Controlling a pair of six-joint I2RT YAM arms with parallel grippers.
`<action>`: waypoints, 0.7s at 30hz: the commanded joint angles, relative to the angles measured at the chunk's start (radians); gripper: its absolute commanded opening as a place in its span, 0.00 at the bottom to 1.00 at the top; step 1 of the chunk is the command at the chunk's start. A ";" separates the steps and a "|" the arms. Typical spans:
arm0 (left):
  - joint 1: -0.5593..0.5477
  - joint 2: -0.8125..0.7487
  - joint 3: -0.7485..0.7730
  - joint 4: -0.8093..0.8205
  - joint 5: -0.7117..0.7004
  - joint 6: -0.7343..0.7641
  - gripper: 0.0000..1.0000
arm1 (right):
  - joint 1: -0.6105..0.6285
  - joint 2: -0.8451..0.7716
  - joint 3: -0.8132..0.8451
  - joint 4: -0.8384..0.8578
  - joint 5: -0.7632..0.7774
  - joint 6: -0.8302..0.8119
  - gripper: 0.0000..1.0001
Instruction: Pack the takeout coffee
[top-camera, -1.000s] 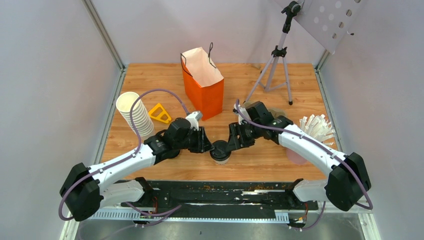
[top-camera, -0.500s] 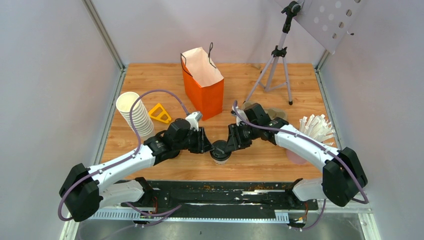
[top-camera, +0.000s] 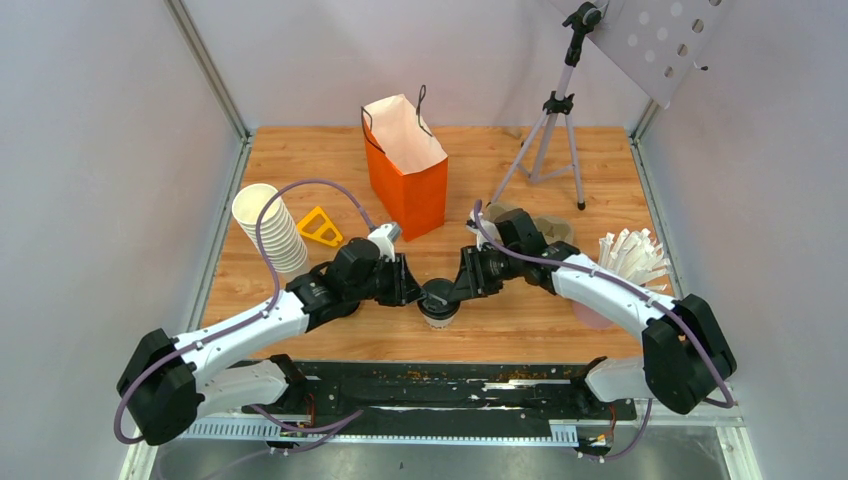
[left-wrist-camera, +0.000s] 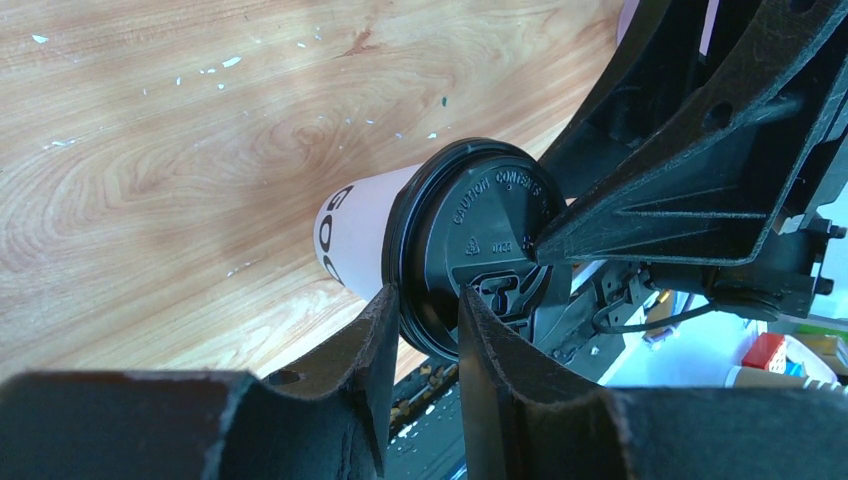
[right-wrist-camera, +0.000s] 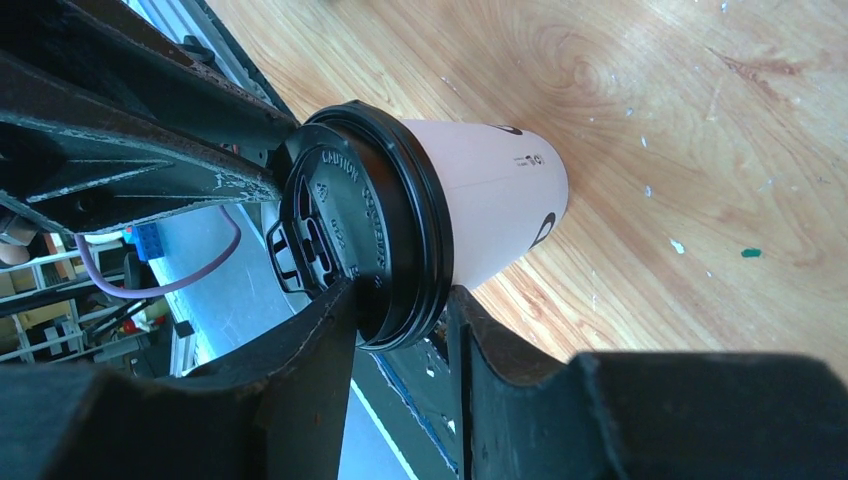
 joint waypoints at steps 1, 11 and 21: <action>-0.001 -0.013 -0.043 -0.039 -0.056 -0.005 0.34 | -0.010 0.032 -0.076 0.001 0.078 -0.044 0.37; -0.001 -0.022 -0.063 -0.030 -0.085 0.007 0.34 | -0.022 0.056 -0.148 0.070 0.032 -0.054 0.41; -0.002 0.014 -0.045 -0.046 -0.077 0.026 0.34 | -0.040 0.083 -0.210 0.123 0.009 -0.071 0.40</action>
